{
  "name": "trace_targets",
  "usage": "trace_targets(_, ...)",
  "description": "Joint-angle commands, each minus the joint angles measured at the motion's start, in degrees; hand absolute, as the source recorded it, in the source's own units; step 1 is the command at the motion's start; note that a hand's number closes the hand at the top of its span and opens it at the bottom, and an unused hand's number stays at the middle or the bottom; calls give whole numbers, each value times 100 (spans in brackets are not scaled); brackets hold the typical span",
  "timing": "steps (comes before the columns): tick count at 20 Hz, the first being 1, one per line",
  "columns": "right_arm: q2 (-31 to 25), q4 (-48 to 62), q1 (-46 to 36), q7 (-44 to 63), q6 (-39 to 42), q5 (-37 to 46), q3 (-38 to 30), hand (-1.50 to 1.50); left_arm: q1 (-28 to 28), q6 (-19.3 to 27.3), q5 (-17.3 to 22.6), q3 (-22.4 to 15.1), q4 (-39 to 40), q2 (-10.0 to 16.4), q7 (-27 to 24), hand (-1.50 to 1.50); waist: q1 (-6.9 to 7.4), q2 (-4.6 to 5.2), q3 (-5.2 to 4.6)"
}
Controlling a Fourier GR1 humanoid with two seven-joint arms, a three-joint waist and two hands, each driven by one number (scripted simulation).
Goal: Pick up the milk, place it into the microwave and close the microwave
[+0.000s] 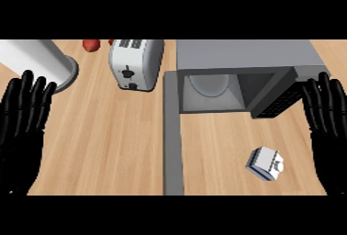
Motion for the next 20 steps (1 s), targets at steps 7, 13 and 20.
trace_targets(7,518,-443,813,252,-1576,1593,973,-150,-282,-250,1190,1123,810,276,401,-150,187,49,14)
trace_targets(13,525,-1012,1613,531,-2397,2602,2506,-150,456,-631,1746,1378,-5,430,658,-150,222,30,19)
trace_targets(20,525,-1408,1736,1227,-2615,3215,2402,-150,958,-813,1787,1573,-274,296,546,-150,211,40,20)
